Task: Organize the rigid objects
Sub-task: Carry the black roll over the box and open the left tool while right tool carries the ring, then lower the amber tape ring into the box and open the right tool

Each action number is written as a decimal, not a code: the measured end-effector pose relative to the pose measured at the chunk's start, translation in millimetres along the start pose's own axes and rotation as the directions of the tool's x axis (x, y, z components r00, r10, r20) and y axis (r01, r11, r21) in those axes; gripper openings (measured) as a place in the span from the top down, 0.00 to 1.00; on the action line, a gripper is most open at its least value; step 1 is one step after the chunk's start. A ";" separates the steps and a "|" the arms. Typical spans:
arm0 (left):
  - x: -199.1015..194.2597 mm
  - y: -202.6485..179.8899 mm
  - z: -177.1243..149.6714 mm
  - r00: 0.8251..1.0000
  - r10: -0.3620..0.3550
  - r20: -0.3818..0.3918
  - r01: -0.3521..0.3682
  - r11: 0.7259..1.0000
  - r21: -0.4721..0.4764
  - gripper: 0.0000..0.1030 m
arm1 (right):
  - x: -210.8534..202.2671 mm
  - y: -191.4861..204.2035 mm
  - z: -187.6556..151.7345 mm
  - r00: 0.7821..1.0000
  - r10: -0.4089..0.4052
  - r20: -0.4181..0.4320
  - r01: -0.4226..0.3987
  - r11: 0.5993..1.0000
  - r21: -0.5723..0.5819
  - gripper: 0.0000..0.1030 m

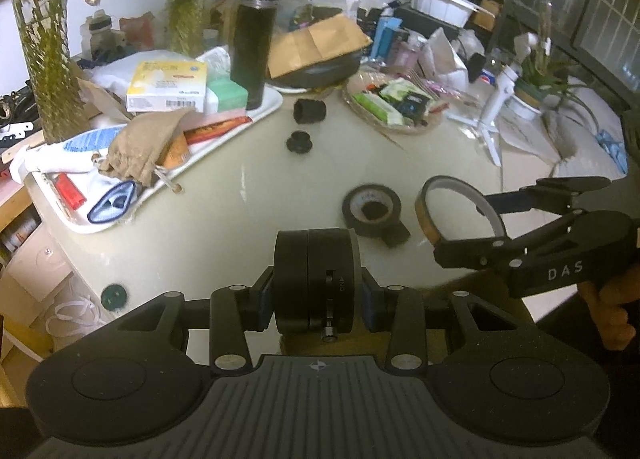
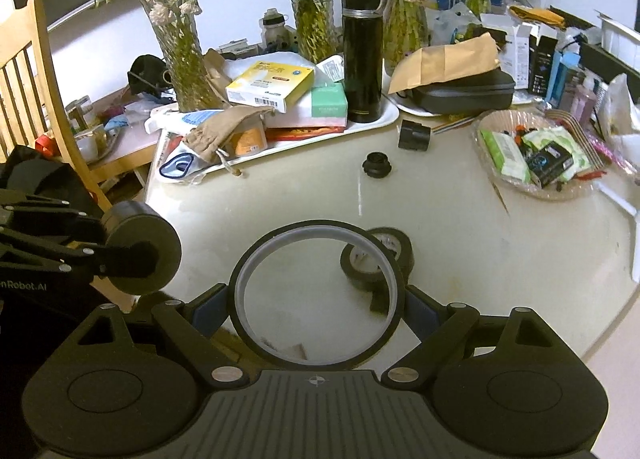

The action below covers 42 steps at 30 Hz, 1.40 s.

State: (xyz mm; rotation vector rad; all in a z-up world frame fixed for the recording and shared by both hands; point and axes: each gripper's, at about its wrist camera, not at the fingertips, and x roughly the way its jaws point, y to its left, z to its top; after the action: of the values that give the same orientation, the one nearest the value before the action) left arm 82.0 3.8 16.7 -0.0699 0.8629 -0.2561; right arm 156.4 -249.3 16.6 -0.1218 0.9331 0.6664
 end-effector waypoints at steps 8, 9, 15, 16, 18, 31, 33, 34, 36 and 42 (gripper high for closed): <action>0.5 -8.9 -12.4 0.999 -0.006 -0.044 0.006 1.000 0.003 0.62 | -18.7 -5.3 -17.6 1.000 0.016 0.017 -0.017 0.999 0.050 0.11; 0.6 -9.9 -13.9 0.999 -0.006 -0.048 0.006 1.000 0.005 0.62 | -20.9 -5.6 -19.6 1.000 0.018 0.019 -0.019 0.998 0.055 0.11; 3.3 -15.3 -21.7 0.997 -0.002 -0.083 0.003 1.000 0.016 0.62 | -31.2 -6.9 -29.6 0.999 0.025 0.027 -0.027 0.997 0.070 0.11; 3.8 -15.6 -22.9 0.996 -0.001 -0.090 0.002 1.000 0.015 0.62 | -33.1 -7.8 -31.2 0.999 0.027 0.030 -0.029 0.997 0.076 0.11; 5.5 -16.7 -24.8 0.994 0.000 -0.105 0.002 1.000 0.014 0.62 | -36.5 -9.8 -33.6 0.999 0.028 0.034 -0.031 0.996 0.086 0.11; 10.3 -14.8 -29.3 0.991 0.023 -0.128 -0.025 1.000 -0.010 0.53 | -50.2 -11.7 -43.3 0.998 0.036 0.043 -0.040 0.994 0.101 0.11; 3.3 -13.5 -28.7 0.995 -0.004 -0.099 0.002 1.000 -0.019 0.52 | -51.0 -11.1 -45.2 0.998 0.042 0.041 -0.046 0.994 0.103 0.11; -0.6 -13.5 -28.3 0.996 -0.012 -0.087 0.011 1.000 -0.018 0.52 | -51.5 -10.6 -46.6 0.998 0.044 0.040 -0.048 0.993 0.104 0.11; -5.8 -14.5 -27.7 0.998 -0.016 -0.068 0.016 1.000 -0.007 0.52 | -51.6 -9.7 -48.8 0.998 0.047 0.037 -0.051 0.993 0.106 0.11; -14.2 -11.4 -30.2 1.000 0.003 -0.030 -0.003 1.000 0.003 0.52 | -52.7 -5.8 -54.5 0.998 0.061 0.028 -0.063 0.993 0.105 0.11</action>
State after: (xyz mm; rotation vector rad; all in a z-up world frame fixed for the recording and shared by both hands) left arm 48.0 -2.4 9.4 -0.0619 0.8923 -0.2565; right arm 99.7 -299.6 23.5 0.0093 0.9490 0.6732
